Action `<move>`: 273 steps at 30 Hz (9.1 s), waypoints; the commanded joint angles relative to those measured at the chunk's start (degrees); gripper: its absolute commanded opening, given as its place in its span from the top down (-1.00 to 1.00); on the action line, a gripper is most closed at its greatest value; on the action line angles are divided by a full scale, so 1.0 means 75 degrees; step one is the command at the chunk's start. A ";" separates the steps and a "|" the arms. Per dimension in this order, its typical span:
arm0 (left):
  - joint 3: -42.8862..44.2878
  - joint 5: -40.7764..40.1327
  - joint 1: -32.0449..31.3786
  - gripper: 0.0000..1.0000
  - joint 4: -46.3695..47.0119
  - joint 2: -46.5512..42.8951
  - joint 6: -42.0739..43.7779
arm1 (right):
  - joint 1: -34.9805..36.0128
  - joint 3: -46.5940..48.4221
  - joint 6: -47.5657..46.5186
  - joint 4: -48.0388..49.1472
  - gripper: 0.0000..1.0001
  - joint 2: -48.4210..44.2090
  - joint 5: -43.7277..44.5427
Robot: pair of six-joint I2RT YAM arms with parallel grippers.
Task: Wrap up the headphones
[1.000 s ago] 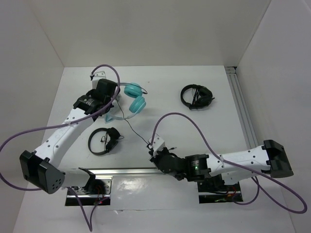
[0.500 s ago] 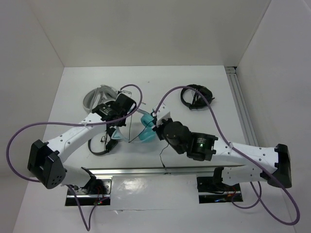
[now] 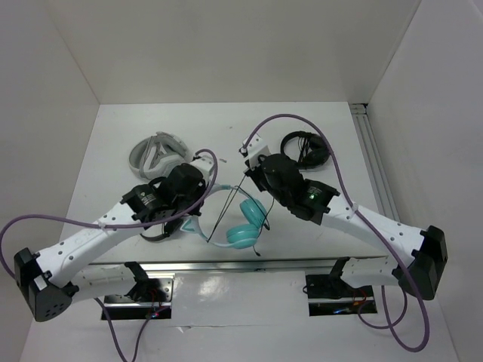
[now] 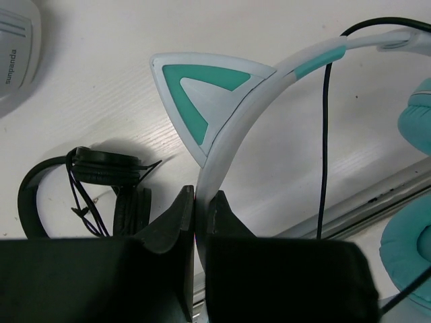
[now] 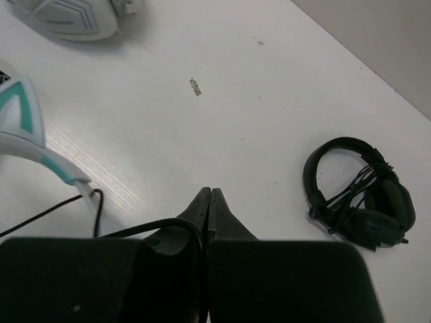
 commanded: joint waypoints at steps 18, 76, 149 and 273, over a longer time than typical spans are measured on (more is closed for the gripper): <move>0.0676 0.0197 -0.0410 1.00 -0.1286 -0.1418 -0.0159 | -0.1797 0.1921 -0.0799 0.0642 0.98 0.1957 -0.1463; 0.3548 -0.3577 -0.0481 1.00 -0.0477 -0.1253 -0.2749 | -0.0251 -0.2812 0.3174 0.8435 0.93 0.3856 -0.5802; 0.0606 0.0148 0.0034 1.00 -0.0266 0.0902 0.0158 | 0.5315 0.0740 0.1603 -0.3272 0.91 0.0071 0.5044; 0.6982 -0.0823 -0.1548 0.97 0.1034 0.9504 -0.4506 | -0.1247 0.4571 0.3865 -0.6026 -1.00 -0.1757 0.2459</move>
